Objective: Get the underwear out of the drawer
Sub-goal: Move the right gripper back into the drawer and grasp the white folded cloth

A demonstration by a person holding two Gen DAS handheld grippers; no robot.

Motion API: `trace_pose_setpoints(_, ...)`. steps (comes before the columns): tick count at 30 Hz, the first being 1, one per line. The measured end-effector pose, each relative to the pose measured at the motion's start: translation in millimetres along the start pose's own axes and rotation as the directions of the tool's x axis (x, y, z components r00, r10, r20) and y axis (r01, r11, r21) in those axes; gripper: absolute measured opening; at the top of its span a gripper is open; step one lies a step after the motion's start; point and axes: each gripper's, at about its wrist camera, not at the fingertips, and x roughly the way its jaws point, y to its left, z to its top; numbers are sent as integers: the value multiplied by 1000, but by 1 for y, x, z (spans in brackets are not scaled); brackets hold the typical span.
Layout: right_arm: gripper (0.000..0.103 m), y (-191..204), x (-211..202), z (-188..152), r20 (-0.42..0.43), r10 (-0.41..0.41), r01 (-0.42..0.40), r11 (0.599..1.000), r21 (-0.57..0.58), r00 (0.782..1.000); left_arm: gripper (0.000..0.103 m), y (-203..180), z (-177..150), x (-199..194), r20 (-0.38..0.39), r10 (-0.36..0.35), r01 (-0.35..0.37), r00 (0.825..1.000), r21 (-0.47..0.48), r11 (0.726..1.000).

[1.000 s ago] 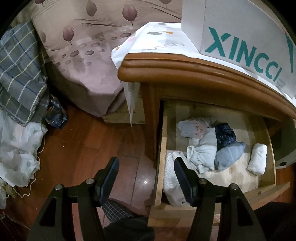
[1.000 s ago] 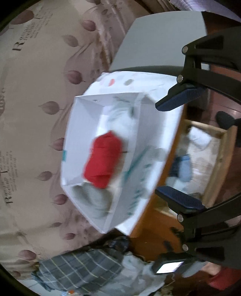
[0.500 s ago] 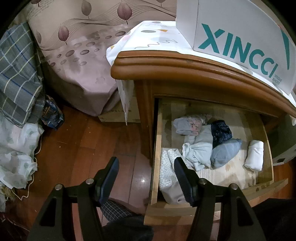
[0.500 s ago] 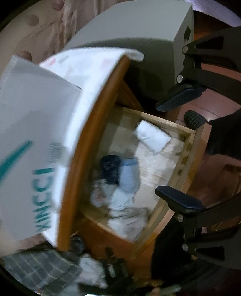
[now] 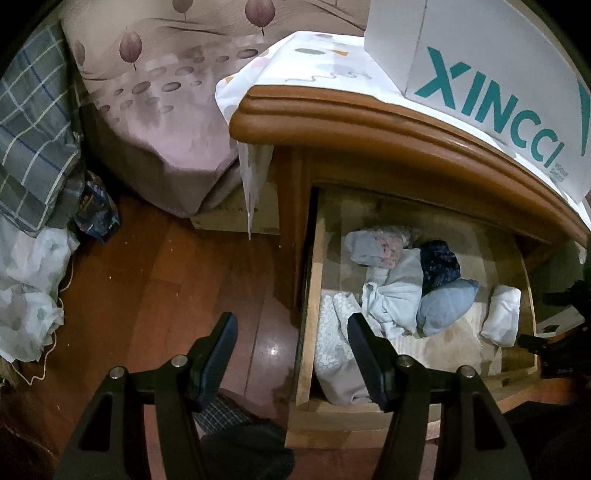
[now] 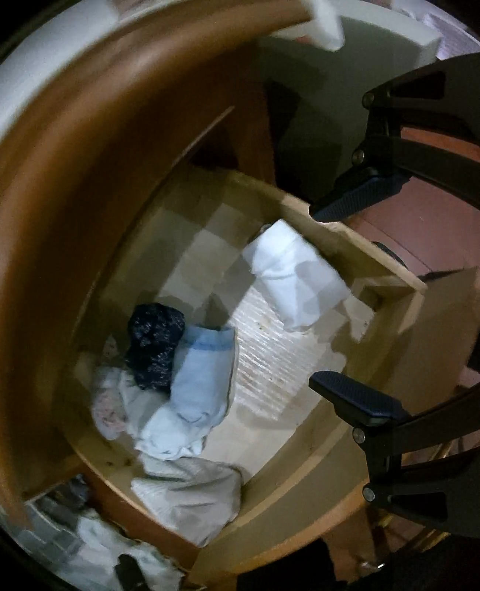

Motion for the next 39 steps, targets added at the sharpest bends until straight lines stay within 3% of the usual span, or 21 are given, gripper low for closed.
trace_pose_setpoints(10,87,7,43,14,-52,-21,13,990,-140,998,63,1,-1,7,-33,-1,1,999,-4,1000)
trace_pose_setpoints(13,87,7,57,16,-70,-70,53,975,-214,995,63,0,-1,9,-41,4,-4,999,-1,1000)
trace_pose_setpoints(22,88,-1,77,23,-90,-64,40,969,-246,994,63,-4,-2,15,-65,12,-11,998,17,1000)
trace_pose_setpoints(27,88,3,89,24,-100,-111,76,951,-300,989,63,-5,-2,17,-75,20,-18,997,30,999)
trace_pose_setpoints(32,77,7,90,20,-82,-158,125,941,-314,984,63,-5,-2,18,-78,18,-16,997,29,999)
trace_pose_setpoints(39,59,-7,74,14,-61,-147,133,972,-192,987,63,-3,-3,20,-89,5,-4,996,16,1000)
